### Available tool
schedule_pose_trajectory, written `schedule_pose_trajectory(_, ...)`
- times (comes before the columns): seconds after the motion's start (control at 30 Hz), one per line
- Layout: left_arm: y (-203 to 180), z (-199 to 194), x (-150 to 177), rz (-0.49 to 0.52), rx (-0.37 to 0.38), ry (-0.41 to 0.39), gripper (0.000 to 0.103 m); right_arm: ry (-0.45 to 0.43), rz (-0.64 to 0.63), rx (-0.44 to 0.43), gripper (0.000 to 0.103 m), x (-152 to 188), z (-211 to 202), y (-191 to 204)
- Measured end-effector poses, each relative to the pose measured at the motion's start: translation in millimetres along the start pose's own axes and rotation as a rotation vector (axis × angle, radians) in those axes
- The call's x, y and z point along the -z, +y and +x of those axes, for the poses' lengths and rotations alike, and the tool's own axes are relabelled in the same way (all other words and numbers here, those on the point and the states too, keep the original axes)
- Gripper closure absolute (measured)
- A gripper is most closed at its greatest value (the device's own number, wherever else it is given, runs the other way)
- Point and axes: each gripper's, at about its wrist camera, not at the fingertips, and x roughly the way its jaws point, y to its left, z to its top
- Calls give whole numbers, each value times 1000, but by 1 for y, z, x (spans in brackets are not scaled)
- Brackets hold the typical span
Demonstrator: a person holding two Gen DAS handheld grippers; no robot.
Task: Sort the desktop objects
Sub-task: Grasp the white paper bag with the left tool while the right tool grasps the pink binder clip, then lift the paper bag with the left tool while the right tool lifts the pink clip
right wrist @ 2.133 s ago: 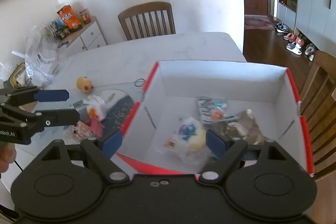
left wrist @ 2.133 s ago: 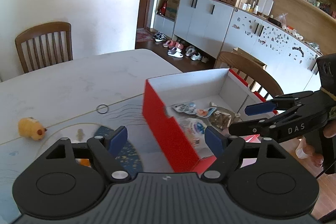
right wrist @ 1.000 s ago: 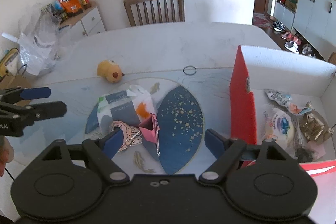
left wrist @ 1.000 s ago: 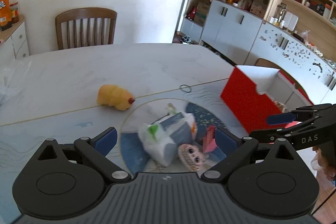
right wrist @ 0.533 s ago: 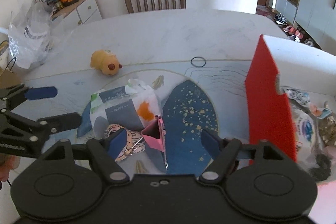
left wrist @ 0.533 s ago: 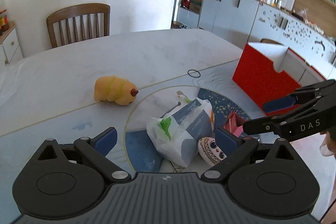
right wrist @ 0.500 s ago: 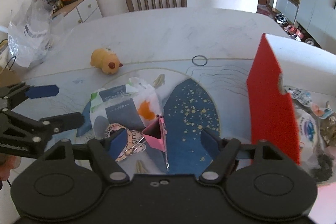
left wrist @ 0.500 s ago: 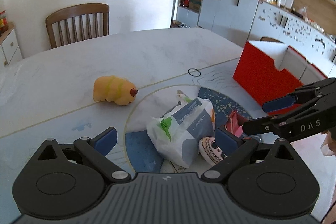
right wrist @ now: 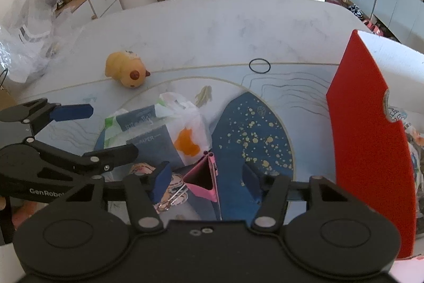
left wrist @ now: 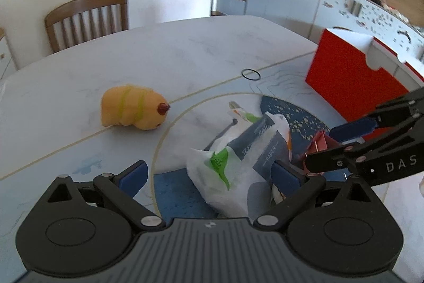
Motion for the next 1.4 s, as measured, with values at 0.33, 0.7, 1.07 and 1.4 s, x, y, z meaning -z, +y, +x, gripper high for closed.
schedule_pose_trajectory(0.33, -14, 22, -5, 124, 34, 23, 3, 59, 2, 11, 55, 10, 12, -8)
schedule_pose_trajectory(0.7, -22, 35, 5, 157, 34, 58, 4, 56, -30, 23, 60, 13, 18, -10)
schedule_pose_trajectory(1.07, -18, 27, 2, 107, 20, 35, 36, 34, -73, 29, 73, 15, 15, -7)
schedule_pose_trajectory(1.4, -19, 13, 4, 71, 7, 17, 48, -4, -55, 13, 80, 15, 1, -11)
